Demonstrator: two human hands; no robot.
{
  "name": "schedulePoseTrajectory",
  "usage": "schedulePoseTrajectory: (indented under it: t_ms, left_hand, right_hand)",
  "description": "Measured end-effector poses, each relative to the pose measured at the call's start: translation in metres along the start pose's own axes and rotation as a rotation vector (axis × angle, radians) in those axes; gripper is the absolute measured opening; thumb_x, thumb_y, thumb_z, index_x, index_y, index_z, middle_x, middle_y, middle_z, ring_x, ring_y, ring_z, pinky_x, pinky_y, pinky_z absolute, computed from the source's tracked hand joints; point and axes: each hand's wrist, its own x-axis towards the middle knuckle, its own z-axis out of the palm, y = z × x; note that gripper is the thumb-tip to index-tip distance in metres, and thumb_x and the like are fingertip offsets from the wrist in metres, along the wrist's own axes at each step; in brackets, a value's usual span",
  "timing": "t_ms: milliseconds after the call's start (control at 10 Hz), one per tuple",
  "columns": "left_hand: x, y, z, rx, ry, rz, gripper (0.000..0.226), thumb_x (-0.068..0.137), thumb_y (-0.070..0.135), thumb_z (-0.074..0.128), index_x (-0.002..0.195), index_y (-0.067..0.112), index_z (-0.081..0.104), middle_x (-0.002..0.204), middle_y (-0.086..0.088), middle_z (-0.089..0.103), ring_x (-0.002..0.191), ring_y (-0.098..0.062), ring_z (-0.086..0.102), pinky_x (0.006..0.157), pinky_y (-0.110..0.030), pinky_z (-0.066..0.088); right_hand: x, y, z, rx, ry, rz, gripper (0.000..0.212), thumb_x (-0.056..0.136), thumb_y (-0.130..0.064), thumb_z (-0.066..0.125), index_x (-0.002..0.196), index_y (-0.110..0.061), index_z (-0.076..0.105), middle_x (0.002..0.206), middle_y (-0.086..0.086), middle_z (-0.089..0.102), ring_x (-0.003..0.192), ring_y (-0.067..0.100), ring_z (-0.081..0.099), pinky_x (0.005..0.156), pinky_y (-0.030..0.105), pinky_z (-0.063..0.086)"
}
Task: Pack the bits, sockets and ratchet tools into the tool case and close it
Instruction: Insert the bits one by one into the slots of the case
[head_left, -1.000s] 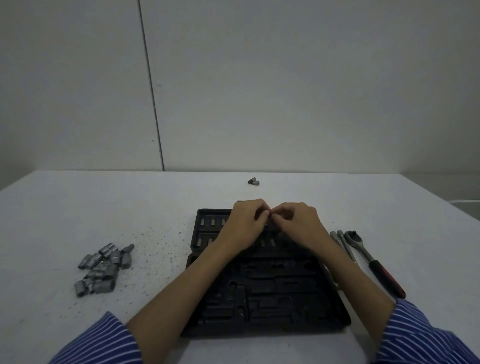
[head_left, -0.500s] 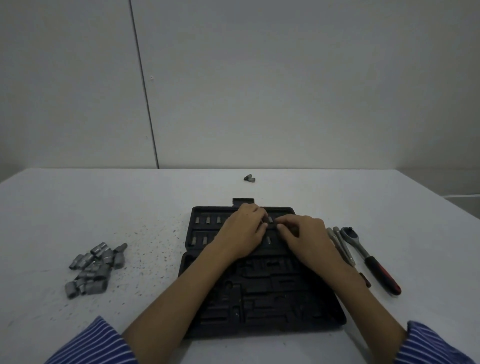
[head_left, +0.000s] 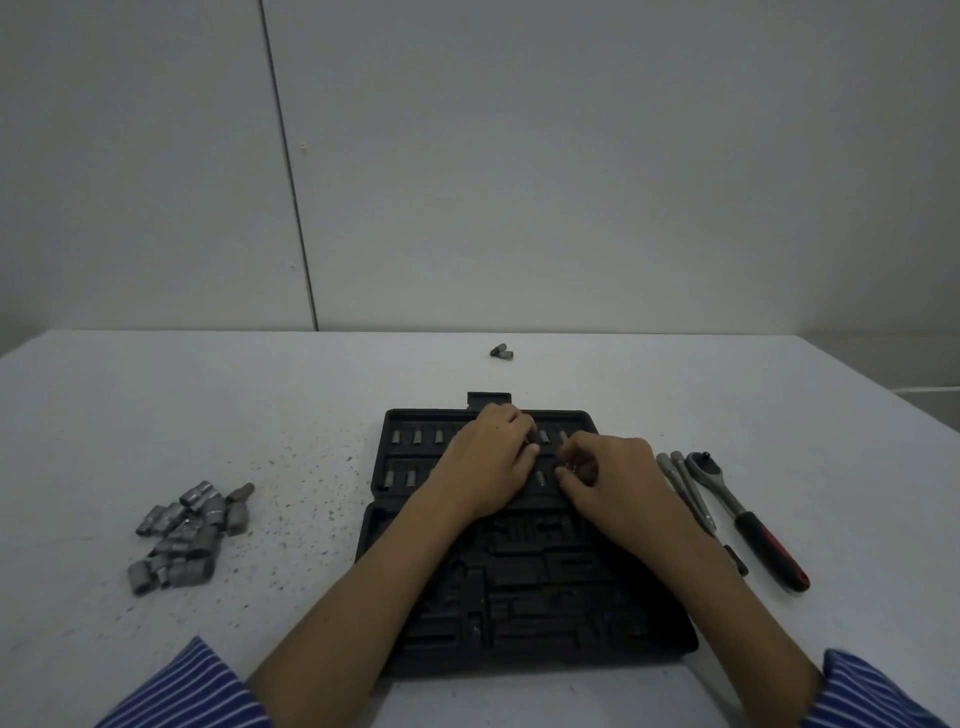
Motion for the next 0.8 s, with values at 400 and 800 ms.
schedulePoseTrajectory:
  t_ms: [400,800]
  left_hand:
    - [-0.0003,0.0003,-0.0003,0.010,-0.042,-0.031,0.027,0.096,0.026,0.043,0.116,0.011,0.054,0.122,-0.003,0.053,0.117,-0.017,0.042,0.095,-0.032,0.039]
    - [0.0003,0.0018,-0.0019,0.025,-0.086,-0.052,0.028,0.097,0.027,0.043,0.117,0.010,0.053,0.122,-0.005,0.054,0.117,-0.019,0.042,0.096,-0.036,0.039]
  right_hand:
    - [-0.0024,0.0005,-0.0070,0.058,-0.062,0.030,0.031,0.087,-0.005,0.048,0.099,-0.018,0.073,0.096,-0.001,0.072,0.080,0.012,0.065,0.073,0.019,0.050]
    - [-0.0039,0.0004,-0.0077,0.011,-0.043,0.034,0.030,0.089,-0.005,0.046,0.094,-0.019,0.072,0.090,-0.003,0.070,0.068,0.007,0.056,0.054,0.009,0.036]
